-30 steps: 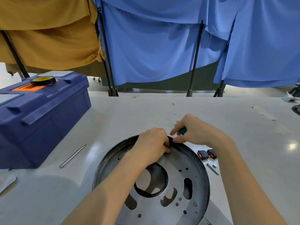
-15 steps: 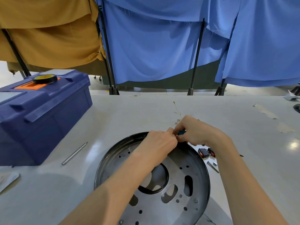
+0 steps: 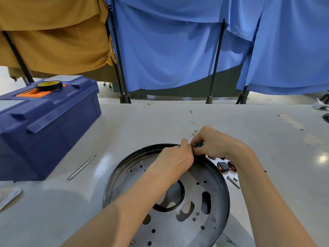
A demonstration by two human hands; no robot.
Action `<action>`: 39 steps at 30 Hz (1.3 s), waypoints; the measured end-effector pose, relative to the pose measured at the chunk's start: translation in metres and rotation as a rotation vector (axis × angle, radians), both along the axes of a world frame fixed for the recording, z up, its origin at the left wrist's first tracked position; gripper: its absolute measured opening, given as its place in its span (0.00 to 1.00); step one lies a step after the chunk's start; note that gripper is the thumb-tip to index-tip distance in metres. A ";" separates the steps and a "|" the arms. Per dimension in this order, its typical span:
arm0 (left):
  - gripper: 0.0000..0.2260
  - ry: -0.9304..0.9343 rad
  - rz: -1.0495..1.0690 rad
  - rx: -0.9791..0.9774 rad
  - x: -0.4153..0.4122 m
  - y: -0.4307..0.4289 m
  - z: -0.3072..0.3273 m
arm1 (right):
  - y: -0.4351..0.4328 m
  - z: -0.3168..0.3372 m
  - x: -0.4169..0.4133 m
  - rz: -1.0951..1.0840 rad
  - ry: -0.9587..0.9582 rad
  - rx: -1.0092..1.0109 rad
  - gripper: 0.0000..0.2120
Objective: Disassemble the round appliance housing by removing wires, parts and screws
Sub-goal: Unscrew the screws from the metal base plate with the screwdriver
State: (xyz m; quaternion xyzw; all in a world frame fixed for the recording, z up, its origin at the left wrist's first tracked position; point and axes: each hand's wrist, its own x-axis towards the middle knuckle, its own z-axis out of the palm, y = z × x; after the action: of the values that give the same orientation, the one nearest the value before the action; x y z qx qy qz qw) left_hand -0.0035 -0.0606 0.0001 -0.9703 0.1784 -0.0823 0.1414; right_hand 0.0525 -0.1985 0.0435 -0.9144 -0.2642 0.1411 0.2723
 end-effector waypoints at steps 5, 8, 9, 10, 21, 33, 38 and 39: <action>0.13 -0.003 0.015 -0.022 0.001 0.000 -0.002 | -0.001 -0.001 0.002 0.013 -0.008 0.001 0.12; 0.15 0.011 0.007 -0.019 0.000 0.000 0.000 | -0.001 -0.002 0.005 0.017 -0.010 -0.010 0.12; 0.16 0.019 0.007 -0.018 0.000 0.000 0.002 | -0.001 -0.003 0.006 0.015 -0.007 -0.009 0.12; 0.16 0.026 0.005 -0.016 -0.001 0.000 0.003 | -0.002 -0.004 0.006 0.014 -0.004 -0.010 0.11; 0.16 0.053 0.028 -0.012 -0.001 -0.001 0.006 | -0.004 -0.007 0.010 0.001 0.006 -0.019 0.06; 0.09 0.164 0.067 -0.465 0.005 0.021 0.013 | -0.018 0.006 0.006 -0.165 -0.086 0.202 0.12; 0.13 0.207 0.076 -0.550 0.008 0.023 0.012 | -0.005 0.029 -0.008 -0.388 -0.523 0.939 0.10; 0.13 0.208 0.077 -0.567 0.008 0.023 0.012 | -0.001 0.032 -0.011 -0.429 -0.531 1.129 0.15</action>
State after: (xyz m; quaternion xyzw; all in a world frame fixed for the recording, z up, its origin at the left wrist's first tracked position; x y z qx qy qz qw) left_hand 0.0048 -0.0374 0.0118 -0.9803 0.1249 -0.0237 -0.1512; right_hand 0.0411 -0.1990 0.0753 -0.6674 -0.1675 -0.3067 0.6576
